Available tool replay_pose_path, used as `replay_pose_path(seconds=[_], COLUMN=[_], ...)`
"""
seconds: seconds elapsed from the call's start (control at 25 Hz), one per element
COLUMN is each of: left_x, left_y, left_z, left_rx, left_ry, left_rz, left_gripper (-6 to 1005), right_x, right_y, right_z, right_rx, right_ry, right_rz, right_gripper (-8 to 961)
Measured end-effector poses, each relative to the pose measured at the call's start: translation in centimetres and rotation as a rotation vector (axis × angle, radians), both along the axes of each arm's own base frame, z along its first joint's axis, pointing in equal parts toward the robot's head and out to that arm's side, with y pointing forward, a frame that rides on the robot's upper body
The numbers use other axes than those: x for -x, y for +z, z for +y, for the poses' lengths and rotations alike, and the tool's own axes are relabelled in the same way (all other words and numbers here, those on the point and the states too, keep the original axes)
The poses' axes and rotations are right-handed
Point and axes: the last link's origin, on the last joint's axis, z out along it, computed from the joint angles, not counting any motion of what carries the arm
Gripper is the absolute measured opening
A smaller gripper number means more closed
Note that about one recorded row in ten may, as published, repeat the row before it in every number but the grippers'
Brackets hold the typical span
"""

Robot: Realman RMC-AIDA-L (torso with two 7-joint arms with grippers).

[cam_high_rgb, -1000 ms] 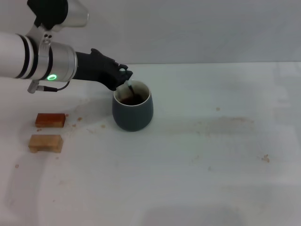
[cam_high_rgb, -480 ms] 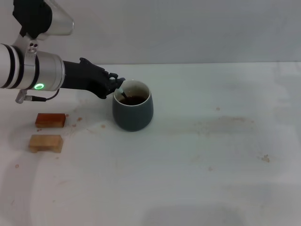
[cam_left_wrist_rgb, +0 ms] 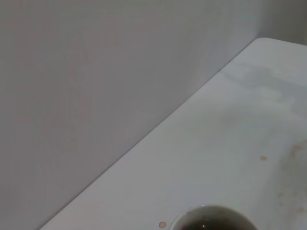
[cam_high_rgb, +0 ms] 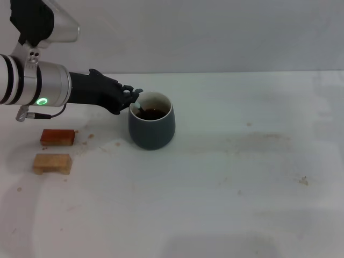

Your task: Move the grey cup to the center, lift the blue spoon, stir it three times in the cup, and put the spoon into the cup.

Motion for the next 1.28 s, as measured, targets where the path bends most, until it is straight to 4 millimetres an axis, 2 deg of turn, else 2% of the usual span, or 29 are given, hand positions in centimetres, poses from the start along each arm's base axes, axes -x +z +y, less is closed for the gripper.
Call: replay_pose_path(seconds=[0.6, 0.72, 0.76, 0.8, 0.88, 0.96, 1.0, 1.04, 1.12, 1.16, 1.2, 1.28], left_x=[0.9, 1.0, 1.1, 1.6, 1.8, 2.6, 3.7, 3.7, 5.5, 5.5, 7.3, 8.0], left_y=[0.1, 0.3, 0.7, 2.5, 3.2, 5.2, 7.1, 7.1, 8.8, 8.8, 9.4, 9.5], left_z=[0.2, 0.3, 0.5, 1.2, 1.6, 2.1, 2.4, 2.4, 2.1, 2.1, 1.8, 1.6], left_rx=[-0.026, -0.037, -0.057, -0.171, -0.222, -0.357, -0.498, -0.498, -0.655, -0.655, -0.749, -0.784], left_ry=[0.064, 0.069, 0.074, 0.092, 0.098, 0.115, 0.122, 0.122, 0.101, 0.101, 0.091, 0.093], left_rz=[-0.019, -0.026, -0.036, -0.108, -0.149, -0.254, -0.365, -0.365, -0.475, -0.475, -0.505, -0.515], left_gripper=[188, 320, 364, 408, 481, 554, 591, 591, 590, 590, 590, 590], right_x=[0.3, 0.3, 0.3, 0.1, 0.0, -0.5, -1.2, -1.2, -2.7, -2.7, -3.8, -4.4], right_y=[0.0, 0.0, 0.1, 0.3, 0.5, 1.1, 1.6, 1.6, 2.4, 2.4, 2.9, 3.2], right_z=[0.1, 0.2, 0.2, 0.1, 0.1, -0.2, -0.5, -0.5, -1.3, -1.3, -2.0, -2.4], right_rx=[0.000, -0.001, -0.003, -0.012, -0.024, -0.050, -0.074, -0.074, -0.108, -0.108, -0.133, -0.146], right_ry=[0.007, 0.007, 0.006, 0.001, -0.001, -0.011, -0.029, -0.029, -0.069, -0.069, -0.102, -0.119], right_rz=[-0.001, 0.000, 0.000, 0.005, 0.008, 0.016, 0.025, 0.025, 0.041, 0.041, 0.053, 0.060], right_gripper=[544, 544, 544, 544, 544, 544, 544, 544, 544, 544, 545, 545])
